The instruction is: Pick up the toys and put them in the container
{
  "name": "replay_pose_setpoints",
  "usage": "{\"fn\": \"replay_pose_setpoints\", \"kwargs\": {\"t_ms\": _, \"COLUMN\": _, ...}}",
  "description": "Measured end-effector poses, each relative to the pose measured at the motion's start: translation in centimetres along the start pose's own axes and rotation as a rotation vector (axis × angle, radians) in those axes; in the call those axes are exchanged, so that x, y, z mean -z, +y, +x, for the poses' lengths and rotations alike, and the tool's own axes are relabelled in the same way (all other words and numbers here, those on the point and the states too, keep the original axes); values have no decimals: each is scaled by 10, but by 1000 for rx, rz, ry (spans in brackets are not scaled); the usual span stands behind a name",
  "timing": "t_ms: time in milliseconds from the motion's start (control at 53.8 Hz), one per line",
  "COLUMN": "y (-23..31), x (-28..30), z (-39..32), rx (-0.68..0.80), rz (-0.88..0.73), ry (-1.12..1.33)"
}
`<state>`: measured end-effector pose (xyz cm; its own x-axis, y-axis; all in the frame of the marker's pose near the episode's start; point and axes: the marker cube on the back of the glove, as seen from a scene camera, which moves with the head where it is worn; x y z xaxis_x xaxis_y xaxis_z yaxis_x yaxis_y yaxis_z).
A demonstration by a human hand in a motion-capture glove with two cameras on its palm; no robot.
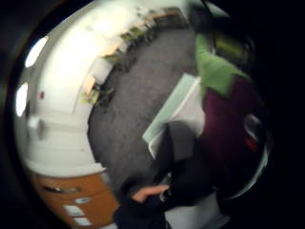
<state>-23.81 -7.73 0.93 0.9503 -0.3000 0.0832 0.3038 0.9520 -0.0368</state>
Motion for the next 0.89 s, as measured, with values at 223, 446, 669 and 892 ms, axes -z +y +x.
{"fn": "replay_pose_setpoints", "kwargs": {"t_ms": 223, "y": 22, "x": 13, "z": 39, "rx": 72, "rz": 31, "ry": -68}}
{"fn": "replay_pose_setpoints", "kwargs": {"t_ms": 446, "y": 70, "x": 26, "z": 112, "rx": 80, "rz": 66, "ry": -25}}
{"fn": "replay_pose_setpoints", "kwargs": {"t_ms": 669, "y": 143, "x": 36, "z": 231, "rx": 18, "rz": 33, "ry": 56}}
{"fn": "replay_pose_setpoints", "kwargs": {"t_ms": 892, "y": 230, "x": 48, "z": 358, "rx": -314, "rz": 46, "ry": 92}}
